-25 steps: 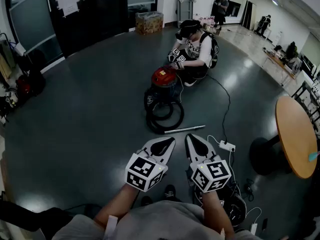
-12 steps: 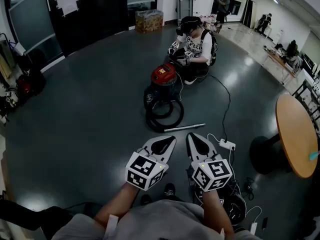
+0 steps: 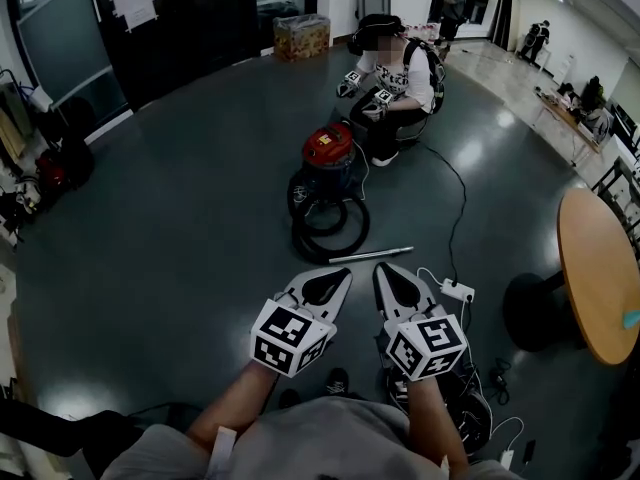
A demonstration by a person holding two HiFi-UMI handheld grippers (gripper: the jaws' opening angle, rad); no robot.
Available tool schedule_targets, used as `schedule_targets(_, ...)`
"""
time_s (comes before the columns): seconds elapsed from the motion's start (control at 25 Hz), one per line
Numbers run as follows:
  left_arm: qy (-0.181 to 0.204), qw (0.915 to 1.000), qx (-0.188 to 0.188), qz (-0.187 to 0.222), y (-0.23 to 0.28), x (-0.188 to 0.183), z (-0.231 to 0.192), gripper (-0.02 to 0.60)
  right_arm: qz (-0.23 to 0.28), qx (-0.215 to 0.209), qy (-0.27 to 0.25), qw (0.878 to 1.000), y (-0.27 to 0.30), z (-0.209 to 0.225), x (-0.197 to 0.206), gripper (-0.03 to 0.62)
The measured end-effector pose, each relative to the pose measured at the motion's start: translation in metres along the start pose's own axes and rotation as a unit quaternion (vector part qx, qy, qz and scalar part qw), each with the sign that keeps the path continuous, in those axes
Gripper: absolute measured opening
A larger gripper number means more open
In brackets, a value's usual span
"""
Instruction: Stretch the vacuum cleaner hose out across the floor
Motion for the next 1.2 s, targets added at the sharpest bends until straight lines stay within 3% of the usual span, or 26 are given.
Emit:
schedule_targets(0.32, 0.013, 0.9997, -0.010, -0.017, 0.055, -0.006, 0.000, 0.008, -0.009, -0.015, -0.009, 1.000, 0.012, 0.057, -0.003, 0.005)
schedule_targets(0.72, 0.018, 0.9984, -0.032, -0.043, 0.107, -0.013, -0.018, 0.008, -0.019, -0.025, 0.019, 0.999, 0.038, 0.121, -0.009, 0.005)
schedule_targets(0.96, 0.010, 0.9982, -0.033, -0.049, 0.139, -0.013, -0.053, 0.008, -0.032, -0.021, 0.022, 0.999, 0.075, 0.148, -0.006, 0.005)
schedule_targets(1.2, -0.007, 0.9983, -0.016, -0.055, 0.180, -0.011, -0.118, 0.008, -0.063, -0.006, 0.016, 0.998, 0.140, 0.171, -0.006, 0.005)
Point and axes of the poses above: the fingertips, and each gripper's own axes: y forward along the fingers, z to its right, x out of its underside, the point moved 1 cm from there along -y, backward along the fingers, and after that the axes turned 5 degrees about -z, right-handed, at the moved point
